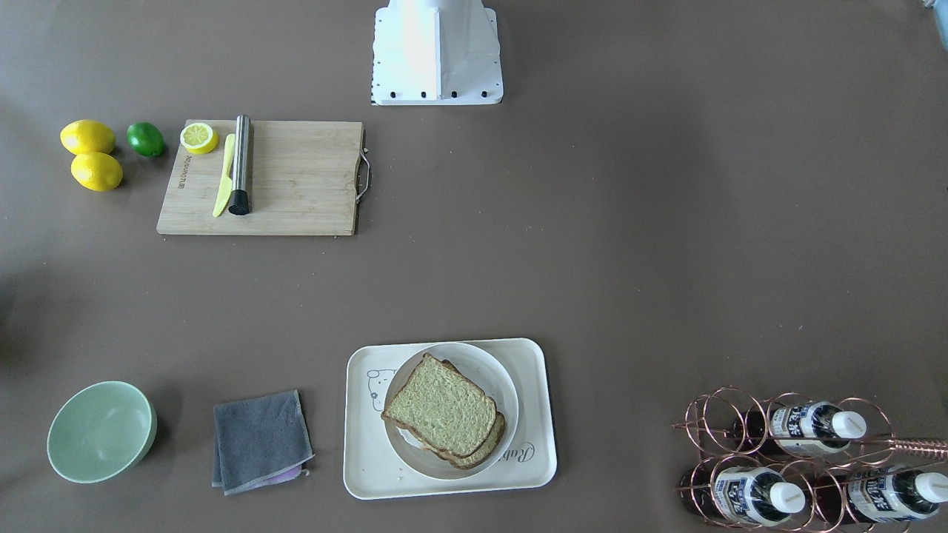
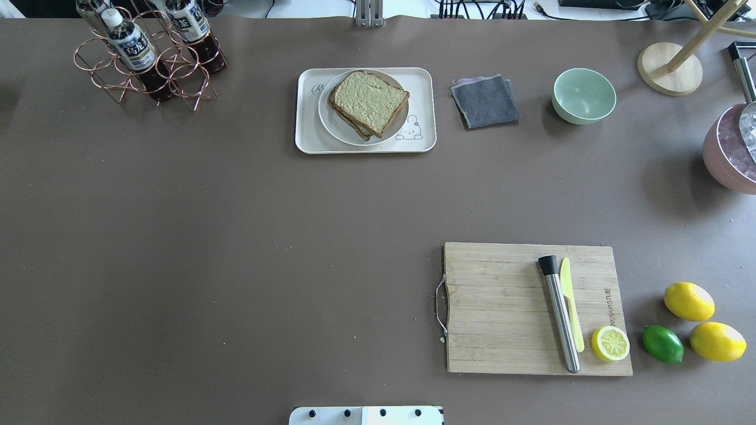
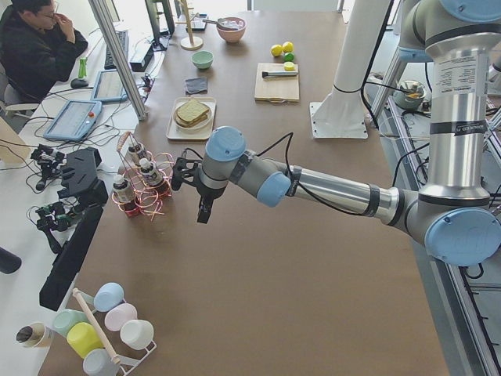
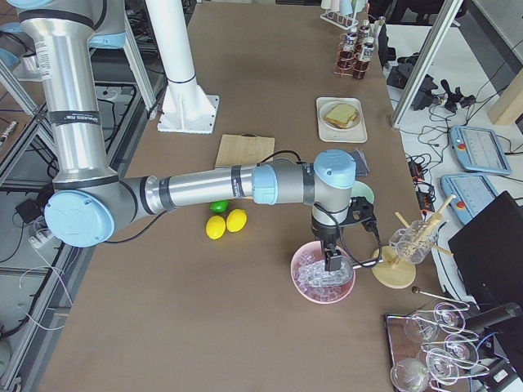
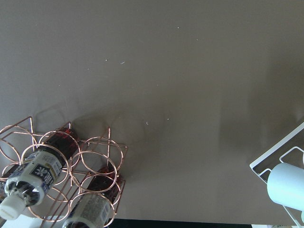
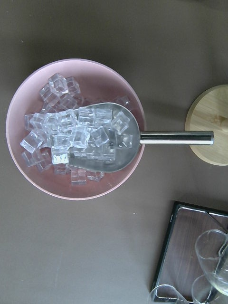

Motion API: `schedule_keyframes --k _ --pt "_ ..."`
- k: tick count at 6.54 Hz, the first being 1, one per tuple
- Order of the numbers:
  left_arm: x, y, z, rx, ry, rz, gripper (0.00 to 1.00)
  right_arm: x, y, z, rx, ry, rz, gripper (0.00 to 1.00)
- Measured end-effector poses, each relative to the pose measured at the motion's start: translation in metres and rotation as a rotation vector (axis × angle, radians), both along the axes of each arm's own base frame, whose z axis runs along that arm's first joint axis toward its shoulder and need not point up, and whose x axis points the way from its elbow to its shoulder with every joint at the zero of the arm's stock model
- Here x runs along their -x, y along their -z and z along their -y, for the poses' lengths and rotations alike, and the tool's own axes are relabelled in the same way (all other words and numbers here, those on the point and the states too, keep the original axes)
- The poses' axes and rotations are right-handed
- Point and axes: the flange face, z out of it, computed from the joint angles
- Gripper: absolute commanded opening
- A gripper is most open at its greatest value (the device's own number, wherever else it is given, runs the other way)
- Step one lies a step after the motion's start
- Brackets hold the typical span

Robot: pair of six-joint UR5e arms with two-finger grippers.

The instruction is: Make sandwich and place on tray

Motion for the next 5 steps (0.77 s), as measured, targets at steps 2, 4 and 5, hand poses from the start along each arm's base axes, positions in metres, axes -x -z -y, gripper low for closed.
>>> schedule_keyframes --k 2,4,5 --pt "0.027 -0.051 -0.007 0.037 -0.069 -0.043 0.97 -0.006 -0.030 -0.029 0.068 -0.016 0.075 0.99" --pt "0.040 -0.099 -0.027 0.085 -0.092 -0.046 0.97 -0.005 -0.041 -0.041 0.140 -0.076 0.089 0.99" --pt "0.042 -0.111 -0.037 0.108 -0.091 -0.047 0.97 -0.005 -0.041 -0.042 0.155 -0.099 0.091 0.99"
